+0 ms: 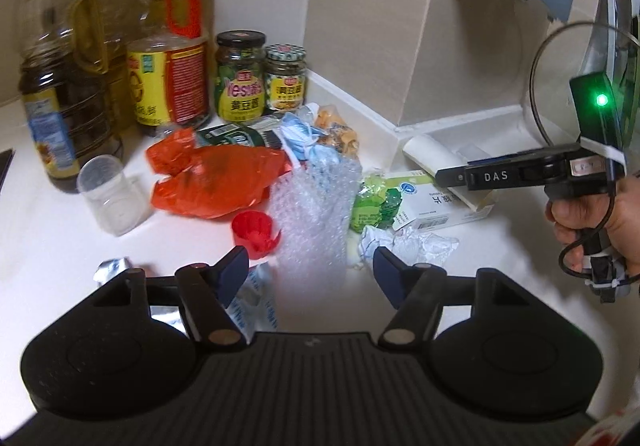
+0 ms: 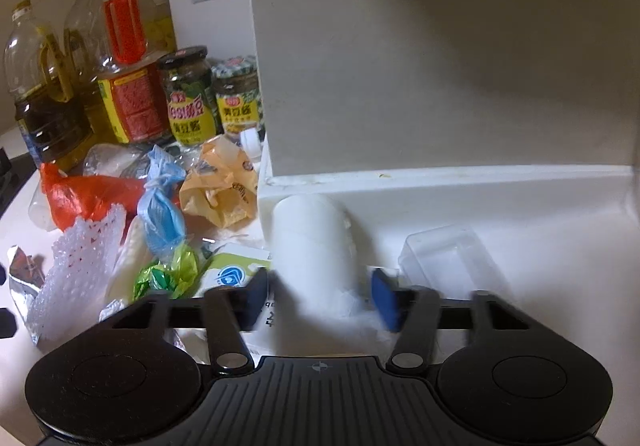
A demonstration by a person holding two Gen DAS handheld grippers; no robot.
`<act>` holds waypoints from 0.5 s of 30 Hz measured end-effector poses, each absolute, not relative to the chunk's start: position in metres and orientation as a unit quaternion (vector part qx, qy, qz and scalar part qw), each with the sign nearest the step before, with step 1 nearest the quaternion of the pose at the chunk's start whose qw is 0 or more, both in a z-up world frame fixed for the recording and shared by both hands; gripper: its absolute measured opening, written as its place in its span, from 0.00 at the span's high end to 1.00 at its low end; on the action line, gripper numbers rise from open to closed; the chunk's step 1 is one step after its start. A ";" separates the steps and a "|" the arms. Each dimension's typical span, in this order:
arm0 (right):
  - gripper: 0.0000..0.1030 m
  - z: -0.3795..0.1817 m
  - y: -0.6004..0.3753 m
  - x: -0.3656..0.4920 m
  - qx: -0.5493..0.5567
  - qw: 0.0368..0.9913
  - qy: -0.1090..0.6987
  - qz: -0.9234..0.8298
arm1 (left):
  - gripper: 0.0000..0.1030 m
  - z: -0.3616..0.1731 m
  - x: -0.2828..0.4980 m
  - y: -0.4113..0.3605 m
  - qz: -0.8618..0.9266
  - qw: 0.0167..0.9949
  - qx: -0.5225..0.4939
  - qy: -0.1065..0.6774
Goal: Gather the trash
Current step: 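Grasp the white paper tube with the right tool while the left tool grasps the clear bubble-wrap net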
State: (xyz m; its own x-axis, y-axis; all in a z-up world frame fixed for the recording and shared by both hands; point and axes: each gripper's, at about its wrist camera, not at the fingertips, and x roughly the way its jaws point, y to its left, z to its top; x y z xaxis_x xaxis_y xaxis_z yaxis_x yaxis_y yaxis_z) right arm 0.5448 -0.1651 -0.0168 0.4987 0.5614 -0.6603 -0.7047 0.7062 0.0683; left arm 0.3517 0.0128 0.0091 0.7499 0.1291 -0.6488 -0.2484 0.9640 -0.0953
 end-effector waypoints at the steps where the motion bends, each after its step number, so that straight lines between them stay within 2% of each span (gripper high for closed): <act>1: 0.52 -0.017 -0.165 0.544 -0.108 0.860 0.337 0.369 | 0.37 0.007 0.356 0.011 0.101 0.931 -0.082 0.341; 6: 0.54 -0.009 -0.172 0.532 -0.094 0.868 0.323 0.366 | 0.47 0.001 0.375 0.004 0.098 0.931 -0.052 0.348; 9: 0.54 -0.003 -0.179 0.519 -0.084 0.870 0.316 0.369 | 0.63 -0.003 0.385 0.002 0.093 0.930 -0.038 0.353; 12: 0.54 0.001 -0.187 0.506 -0.070 0.874 0.313 0.366 | 0.73 -0.009 0.394 0.002 0.091 0.928 -0.027 0.359; 15: 0.54 0.005 -0.196 0.496 -0.051 0.874 0.317 0.364 | 0.89 -0.013 0.399 0.003 0.090 0.929 -0.027 0.359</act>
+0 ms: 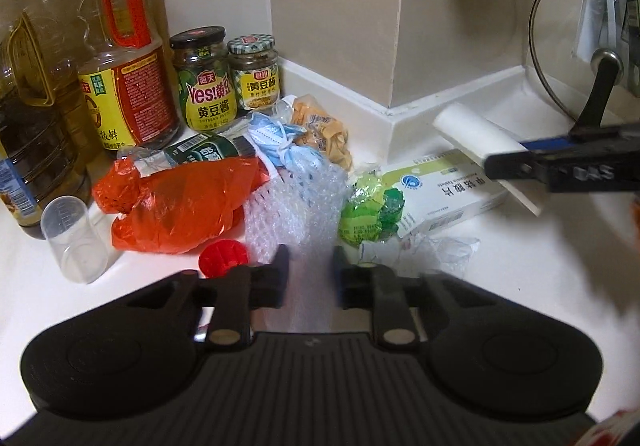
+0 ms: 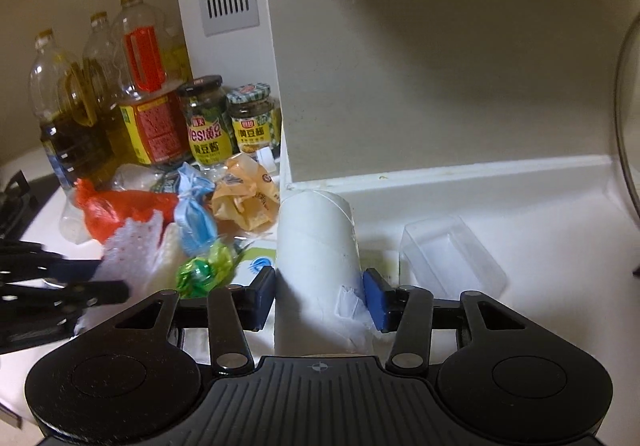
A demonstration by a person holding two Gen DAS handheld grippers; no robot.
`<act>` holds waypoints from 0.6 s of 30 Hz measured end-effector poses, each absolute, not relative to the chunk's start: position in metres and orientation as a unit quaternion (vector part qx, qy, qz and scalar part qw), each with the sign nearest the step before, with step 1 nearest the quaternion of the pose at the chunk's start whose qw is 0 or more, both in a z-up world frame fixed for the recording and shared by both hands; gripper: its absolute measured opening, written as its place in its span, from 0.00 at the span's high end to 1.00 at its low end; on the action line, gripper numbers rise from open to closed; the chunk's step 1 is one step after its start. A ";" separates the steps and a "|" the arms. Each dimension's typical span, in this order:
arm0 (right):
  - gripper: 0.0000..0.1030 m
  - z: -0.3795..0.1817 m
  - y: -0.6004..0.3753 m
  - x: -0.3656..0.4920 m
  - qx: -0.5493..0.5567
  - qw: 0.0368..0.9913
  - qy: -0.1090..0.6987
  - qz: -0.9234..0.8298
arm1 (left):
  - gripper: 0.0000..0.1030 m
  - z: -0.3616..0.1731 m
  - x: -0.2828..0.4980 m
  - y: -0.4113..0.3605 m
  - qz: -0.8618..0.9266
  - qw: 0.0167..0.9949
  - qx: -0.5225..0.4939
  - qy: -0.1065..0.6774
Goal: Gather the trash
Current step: 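Grasp the white paper tube with the right tool while the left tool grasps the clear bubble-wrap net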
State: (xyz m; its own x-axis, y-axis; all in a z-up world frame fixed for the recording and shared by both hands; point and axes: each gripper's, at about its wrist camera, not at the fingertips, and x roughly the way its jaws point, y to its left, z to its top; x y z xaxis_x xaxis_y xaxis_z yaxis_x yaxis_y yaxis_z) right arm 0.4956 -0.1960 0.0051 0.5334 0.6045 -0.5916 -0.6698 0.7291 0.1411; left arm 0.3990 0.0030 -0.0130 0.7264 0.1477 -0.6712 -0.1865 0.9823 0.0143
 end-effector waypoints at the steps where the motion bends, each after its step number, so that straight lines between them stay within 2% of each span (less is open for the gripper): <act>1: 0.54 0.007 -0.199 0.492 -0.045 0.874 0.317 0.365 | 0.90 -0.012 0.398 0.003 0.091 0.930 -0.030 0.356; 13: 0.54 0.039 -0.224 0.445 -0.008 0.885 0.294 0.361 | 0.91 0.045 0.353 0.005 0.074 0.954 -0.093 0.275; 18: 0.54 0.043 -0.234 0.404 0.010 0.882 0.303 0.360 | 0.91 0.055 0.314 -0.009 0.036 0.955 -0.106 0.275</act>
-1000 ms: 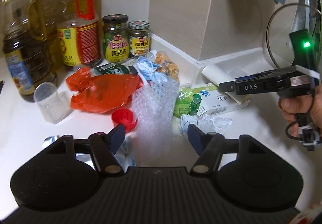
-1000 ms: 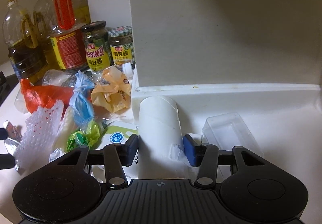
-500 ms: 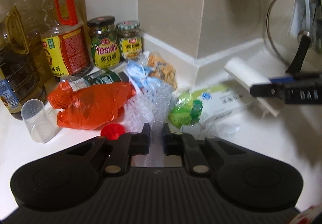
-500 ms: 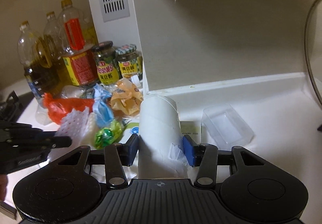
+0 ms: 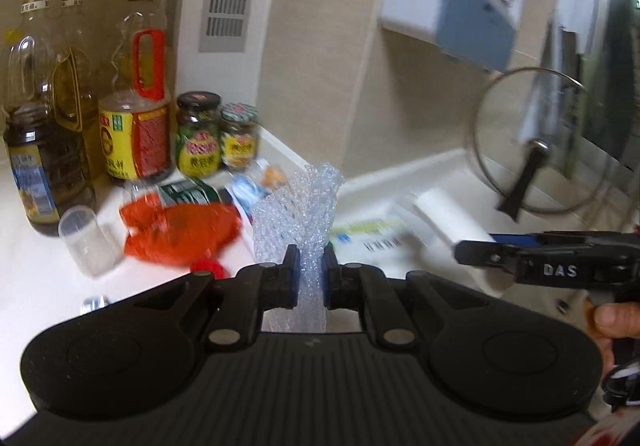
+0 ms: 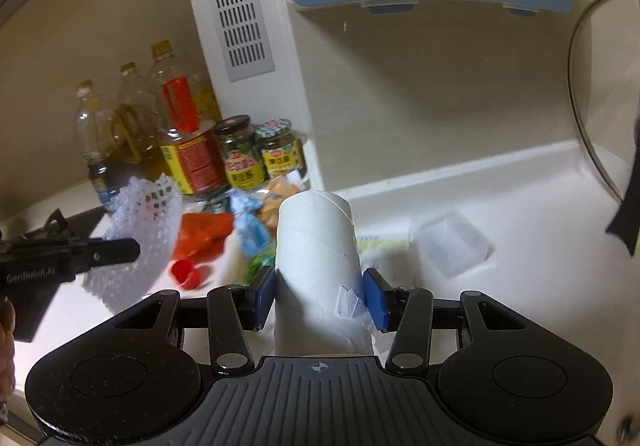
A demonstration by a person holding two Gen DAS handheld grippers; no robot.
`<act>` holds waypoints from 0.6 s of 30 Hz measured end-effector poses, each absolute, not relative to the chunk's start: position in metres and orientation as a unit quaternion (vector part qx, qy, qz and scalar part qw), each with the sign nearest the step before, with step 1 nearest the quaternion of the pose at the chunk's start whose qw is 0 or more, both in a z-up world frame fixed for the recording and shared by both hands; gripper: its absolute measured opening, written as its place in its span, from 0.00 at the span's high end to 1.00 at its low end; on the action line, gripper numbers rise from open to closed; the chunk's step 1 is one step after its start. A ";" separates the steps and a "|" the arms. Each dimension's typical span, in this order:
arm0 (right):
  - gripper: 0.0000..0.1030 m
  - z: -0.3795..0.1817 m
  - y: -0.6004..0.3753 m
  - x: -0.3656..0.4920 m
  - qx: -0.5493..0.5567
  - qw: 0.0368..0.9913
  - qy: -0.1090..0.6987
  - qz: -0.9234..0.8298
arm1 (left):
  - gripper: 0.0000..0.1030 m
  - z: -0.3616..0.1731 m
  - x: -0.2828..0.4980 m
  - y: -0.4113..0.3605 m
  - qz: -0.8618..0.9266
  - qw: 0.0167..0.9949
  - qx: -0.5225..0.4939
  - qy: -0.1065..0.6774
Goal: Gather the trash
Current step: 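Grasp the white paper tube with the right tool while the left tool grasps the clear bubble-wrap net, then carry the paper tube and bubble-wrap net down over the wastebasket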
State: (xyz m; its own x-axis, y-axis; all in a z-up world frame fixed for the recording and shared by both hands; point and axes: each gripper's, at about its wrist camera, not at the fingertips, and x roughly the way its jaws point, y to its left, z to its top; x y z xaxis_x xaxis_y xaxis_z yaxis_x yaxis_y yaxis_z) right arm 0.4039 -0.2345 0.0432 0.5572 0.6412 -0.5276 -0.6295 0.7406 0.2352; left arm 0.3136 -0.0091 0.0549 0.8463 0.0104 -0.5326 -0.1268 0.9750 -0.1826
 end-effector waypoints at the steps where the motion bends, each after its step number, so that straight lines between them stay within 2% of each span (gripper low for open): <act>1: 0.54 0.042 -0.236 0.393 0.013 0.882 0.306 0.359 | 0.91 0.054 0.304 -0.012 0.029 0.954 -0.110 0.277; 11: 0.53 0.016 -0.225 0.270 -0.007 0.867 0.355 0.348 | 0.91 0.026 0.205 -0.017 -0.022 0.935 -0.142 0.325; 18: 0.53 -0.029 -0.198 0.202 -0.054 0.842 0.408 0.348 | 0.91 -0.018 0.155 -0.008 -0.030 0.909 -0.175 0.378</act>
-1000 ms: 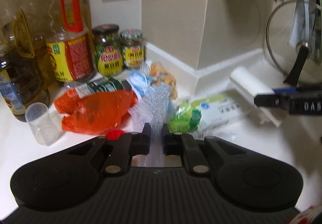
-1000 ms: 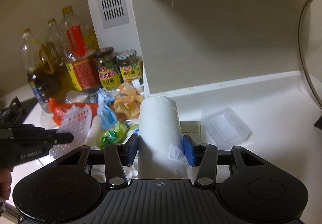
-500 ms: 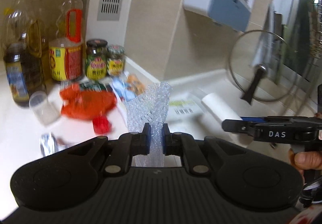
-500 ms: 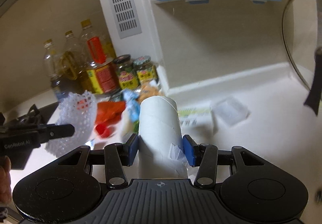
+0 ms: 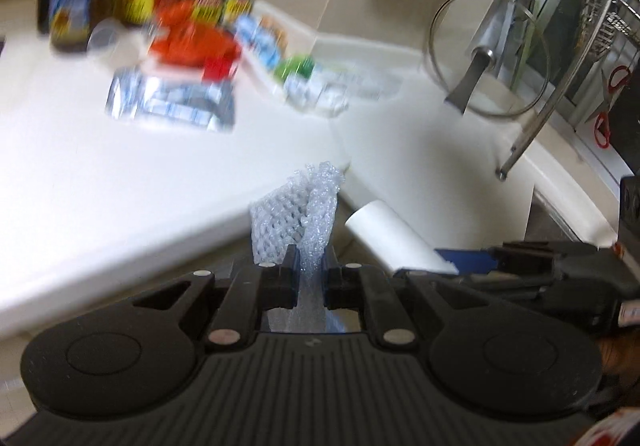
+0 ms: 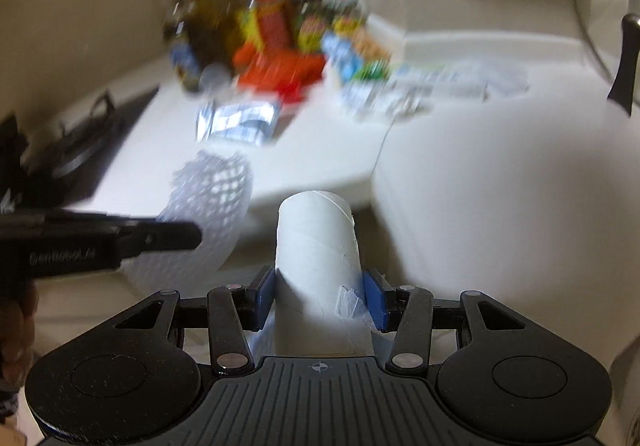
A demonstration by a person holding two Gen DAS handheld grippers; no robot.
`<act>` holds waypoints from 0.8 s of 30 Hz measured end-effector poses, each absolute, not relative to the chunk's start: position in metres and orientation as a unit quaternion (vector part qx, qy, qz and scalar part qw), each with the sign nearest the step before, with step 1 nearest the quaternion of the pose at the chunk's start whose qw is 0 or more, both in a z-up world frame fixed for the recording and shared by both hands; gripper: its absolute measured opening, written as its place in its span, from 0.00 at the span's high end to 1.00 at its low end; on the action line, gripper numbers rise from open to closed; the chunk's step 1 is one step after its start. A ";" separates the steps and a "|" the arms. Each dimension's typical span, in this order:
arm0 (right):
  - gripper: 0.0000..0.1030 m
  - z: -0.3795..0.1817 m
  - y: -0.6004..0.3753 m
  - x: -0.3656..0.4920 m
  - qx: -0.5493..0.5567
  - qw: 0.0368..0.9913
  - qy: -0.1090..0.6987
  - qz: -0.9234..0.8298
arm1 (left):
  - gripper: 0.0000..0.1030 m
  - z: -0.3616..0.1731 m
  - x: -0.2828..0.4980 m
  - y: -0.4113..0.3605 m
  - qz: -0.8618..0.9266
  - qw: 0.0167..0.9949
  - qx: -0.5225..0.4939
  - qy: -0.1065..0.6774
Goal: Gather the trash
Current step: 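Carry the paper tube and bubble-wrap net down over the wastebasket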
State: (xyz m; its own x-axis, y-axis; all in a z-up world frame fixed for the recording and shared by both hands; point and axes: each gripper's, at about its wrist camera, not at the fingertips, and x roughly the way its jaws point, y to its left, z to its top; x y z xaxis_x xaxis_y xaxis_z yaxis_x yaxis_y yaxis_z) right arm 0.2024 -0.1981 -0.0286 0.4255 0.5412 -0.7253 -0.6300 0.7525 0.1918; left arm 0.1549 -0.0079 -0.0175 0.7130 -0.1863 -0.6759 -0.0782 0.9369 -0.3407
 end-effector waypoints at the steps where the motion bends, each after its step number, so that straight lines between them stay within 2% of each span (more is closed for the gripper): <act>1: 0.53 -0.037 -0.195 0.197 -0.060 0.839 0.415 0.346 | 0.91 -0.025 0.151 -0.007 -0.027 0.905 -0.176 0.385; 13: 0.53 -0.141 -0.167 0.205 -0.187 0.811 0.443 0.333 | 0.91 -0.119 0.158 0.001 0.017 0.853 -0.210 0.477; 24: 0.53 -0.200 -0.162 0.219 -0.217 0.791 0.467 0.331 | 0.91 -0.177 0.187 0.001 0.032 0.823 -0.217 0.524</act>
